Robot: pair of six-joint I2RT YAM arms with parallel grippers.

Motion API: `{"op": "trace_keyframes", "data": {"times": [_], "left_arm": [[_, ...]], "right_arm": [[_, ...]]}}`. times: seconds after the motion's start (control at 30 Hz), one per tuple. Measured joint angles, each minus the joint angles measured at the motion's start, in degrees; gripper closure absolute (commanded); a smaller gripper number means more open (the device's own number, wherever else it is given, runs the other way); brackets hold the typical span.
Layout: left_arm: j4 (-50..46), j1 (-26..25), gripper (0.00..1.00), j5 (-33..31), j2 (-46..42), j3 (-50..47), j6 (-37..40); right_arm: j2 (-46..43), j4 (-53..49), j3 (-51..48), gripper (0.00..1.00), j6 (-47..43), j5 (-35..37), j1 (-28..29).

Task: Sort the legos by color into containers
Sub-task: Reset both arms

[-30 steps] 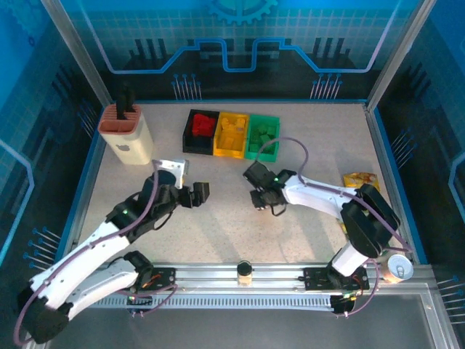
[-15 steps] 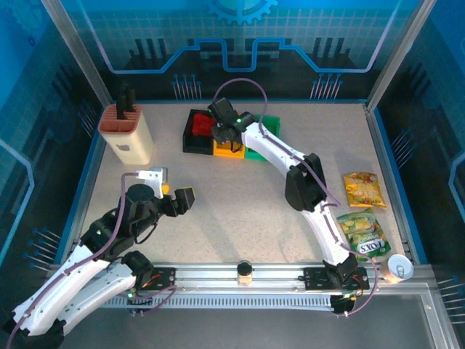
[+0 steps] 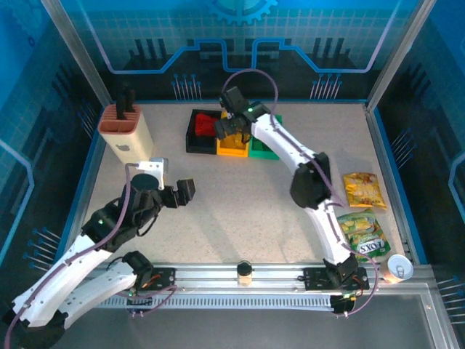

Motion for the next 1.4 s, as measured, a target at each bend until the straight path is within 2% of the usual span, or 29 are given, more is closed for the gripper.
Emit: {"op": "trace_keyframes", "data": {"times": [0.17, 0.3, 0.43, 0.6, 0.73, 0.8, 0.87, 0.93, 1.07, 1.13, 1.3, 1.4], "left_arm": [[0.7, 0.0, 0.01, -6.1, -0.7, 3.6, 4.4], [3.7, 0.0, 0.01, -9.2, -4.2, -0.5, 8.3], [5.3, 0.0, 0.01, -12.8, -5.6, -8.0, 8.5], [4.8, 0.0, 0.01, -20.3, -3.3, -16.4, 8.0], [3.8, 0.2, 0.01, -25.4, 0.5, -16.7, 6.8], [4.8, 0.2, 0.01, -27.8, 1.3, -16.9, 6.9], [11.8, 0.3, 0.01, -30.5, 1.2, -20.7, 8.5], [21.7, 0.7, 0.01, -31.9, 0.1, -29.0, 11.3], [24.1, 1.8, 0.01, -31.6, -0.7, -36.2, 13.2], [26.0, 1.9, 0.01, -31.5, -1.9, -36.3, 13.5], [28.1, 1.9, 0.01, -31.4, -6.8, -36.3, 14.5], [28.1, 1.6, 0.01, -31.5, -10.9, -36.5, 14.5]], "right_arm": [[-33.6, 13.4, -32.7, 0.00, -2.1, -0.1, -0.3], [-56.6, 23.7, -57.0, 0.00, -4.1, 4.8, -2.3], [-68.2, 27.3, -78.2, 0.02, -4.2, 13.1, -2.5], [-77.9, 23.8, -100.2, 0.00, 0.7, 17.8, -1.6], [-92.1, 24.8, -105.5, 0.00, 1.7, 18.4, -1.4], [-96.2, 26.3, -105.8, 0.00, 2.4, 19.1, -1.9], [-97.4, 27.6, -105.9, 0.00, 2.8, 20.0, -3.3], [-97.5, 29.2, -106.5, 0.00, 2.8, 20.5, -5.1], [-97.4, 33.9, -109.2, 0.00, 0.6, 22.4, -7.0], [-97.5, 43.4, -115.3, 0.00, -1.4, 23.5, -8.1], [-97.5, 43.8, -120.3, 0.00, -1.8, 24.2, -10.5], [-102.4, 42.8, -120.2, 0.00, -1.6, 24.3, -10.5]]}}
